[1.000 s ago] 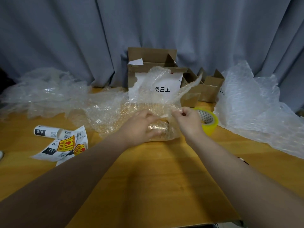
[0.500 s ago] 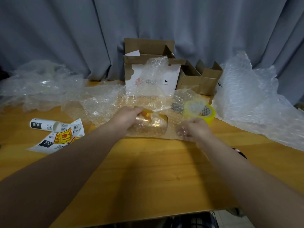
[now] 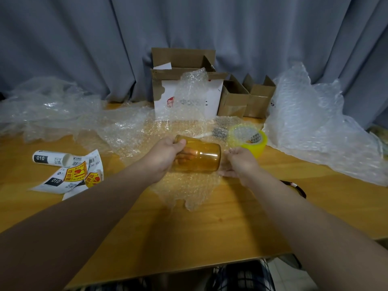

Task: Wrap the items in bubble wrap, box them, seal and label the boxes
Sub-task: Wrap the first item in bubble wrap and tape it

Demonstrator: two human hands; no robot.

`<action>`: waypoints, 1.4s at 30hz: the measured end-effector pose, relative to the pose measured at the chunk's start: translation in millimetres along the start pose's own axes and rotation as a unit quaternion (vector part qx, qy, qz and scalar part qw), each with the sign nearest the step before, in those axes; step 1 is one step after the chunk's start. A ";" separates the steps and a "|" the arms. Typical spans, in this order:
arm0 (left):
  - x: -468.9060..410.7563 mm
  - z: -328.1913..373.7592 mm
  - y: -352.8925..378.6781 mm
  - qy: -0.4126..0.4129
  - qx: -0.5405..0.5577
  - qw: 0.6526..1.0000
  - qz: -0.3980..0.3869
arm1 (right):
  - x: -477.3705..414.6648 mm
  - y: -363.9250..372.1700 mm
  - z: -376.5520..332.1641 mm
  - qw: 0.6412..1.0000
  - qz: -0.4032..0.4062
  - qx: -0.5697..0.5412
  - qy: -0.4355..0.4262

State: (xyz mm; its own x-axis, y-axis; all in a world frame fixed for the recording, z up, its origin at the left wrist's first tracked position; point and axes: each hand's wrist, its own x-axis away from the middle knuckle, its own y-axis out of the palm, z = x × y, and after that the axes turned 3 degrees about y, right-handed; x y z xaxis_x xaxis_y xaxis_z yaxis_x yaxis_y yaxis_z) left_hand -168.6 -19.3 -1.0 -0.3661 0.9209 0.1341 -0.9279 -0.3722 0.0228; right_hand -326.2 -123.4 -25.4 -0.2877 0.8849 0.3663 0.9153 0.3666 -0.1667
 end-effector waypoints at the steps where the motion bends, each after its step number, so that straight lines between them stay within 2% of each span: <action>1: -0.5 -1.2 0.9 0.002 -0.004 1.000 -0.003 | 0.0 0.7 -1.1 1.000 -0.003 0.000 0.003; 3: -1.5 -3.2 1.4 0.002 -0.025 1.000 -0.002 | -1.7 3.0 -1.5 1.000 -0.002 0.001 -0.001; 5: -1.6 -3.3 0.7 0.009 -0.089 0.996 0.015 | -3.4 3.3 0.0 0.996 0.066 0.038 -0.041; 6: -2.6 -3.8 -0.2 0.020 -0.139 0.990 0.031 | -2.2 2.3 0.3 0.984 0.133 0.079 -0.089; 8: -6.1 -5.5 -2.8 0.060 -0.248 0.964 0.078 | 5.6 -1.7 -1.3 0.919 0.246 0.172 -0.256; 9: -7.6 -6.5 -4.3 0.092 -0.305 0.942 0.109 | 7.9 -2.6 -2.8 0.890 0.236 0.210 -0.331; 10: -7.3 -6.5 -5.6 0.135 -0.352 0.916 0.134 | 8.5 -2.3 -4.3 0.881 0.169 0.234 -0.375; 12: -2.7 -2.9 -8.1 0.235 -0.419 0.867 0.132 | 6.8 3.4 -4.2 0.890 -0.035 0.274 -0.362; 13: 0.2 -0.8 -10.2 0.277 -0.446 0.845 0.097 | 5.0 6.1 -1.0 0.884 -0.103 0.297 -0.346; 14: 4.6 1.7 -12.0 0.308 -0.473 0.825 0.043 | 2.0 7.8 3.0 0.877 -0.138 0.313 -0.338; 16: 12.3 3.3 -16.2 0.321 -0.527 0.784 -0.077 | -1.1 9.3 7.7 0.881 -0.146 0.308 -0.328; 18: 19.8 3.1 -19.5 0.285 -0.603 0.727 -0.160 | -2.4 8.9 9.5 0.895 -0.150 0.279 -0.316; 21: 26.5 -2.6 -22.7 0.280 -0.721 0.603 -0.196 | -1.3 9.1 8.1 0.902 -0.160 0.264 -0.302; 22: 27.7 -4.9 -23.2 0.289 -0.742 0.572 -0.196 | -1.3 9.5 8.1 0.903 -0.159 0.263 -0.300; 24: 30.4 -9.7 -23.3 0.313 -0.754 0.546 -0.188 | 0.7 10.5 7.7 0.906 -0.159 0.259 -0.296; 26: 31.3 -15.5 -22.7 0.343 -0.737 0.557 -0.172 | 2.8 11.1 6.9 0.905 -0.161 0.256 -0.298; 29: 31.1 -18.5 -19.7 0.376 -0.698 0.590 -0.155 | 4.7 10.4 7.0 0.896 -0.163 0.269 -0.313; 32: 25.9 -11.0 -19.1 0.419 -0.657 0.619 -0.095 | 3.4 10.3 6.9 0.876 -0.159 0.303 -0.339; 34: 21.4 -4.8 -19.6 0.396 -0.656 0.639 -0.071 | 2.0 9.7 5.4 0.876 -0.172 0.302 -0.334; 37: 14.6 -4.4 -16.0 0.340 -0.636 0.687 -0.086 | -1.9 7.3 2.4 0.881 -0.181 0.296 -0.322; 40: 8.9 -4.3 -9.4 0.328 -0.602 0.724 -0.078 | -2.2 4.7 -2.0 0.886 -0.197 0.292 -0.302; 42: 4.2 -2.8 -8.6 0.323 -0.590 0.737 -0.065 | 3.2 2.0 -6.4 0.911 -0.220 0.240 -0.252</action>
State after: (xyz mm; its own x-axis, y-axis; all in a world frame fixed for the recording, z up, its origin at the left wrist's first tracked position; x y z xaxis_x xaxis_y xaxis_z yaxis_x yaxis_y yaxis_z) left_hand -162.4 -12.0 -3.4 0.1267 0.9451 -0.3014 -0.2333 -0.2669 -0.9350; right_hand -323.5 -121.7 -18.7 -0.8008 0.5970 0.0480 0.4857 0.6941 -0.5313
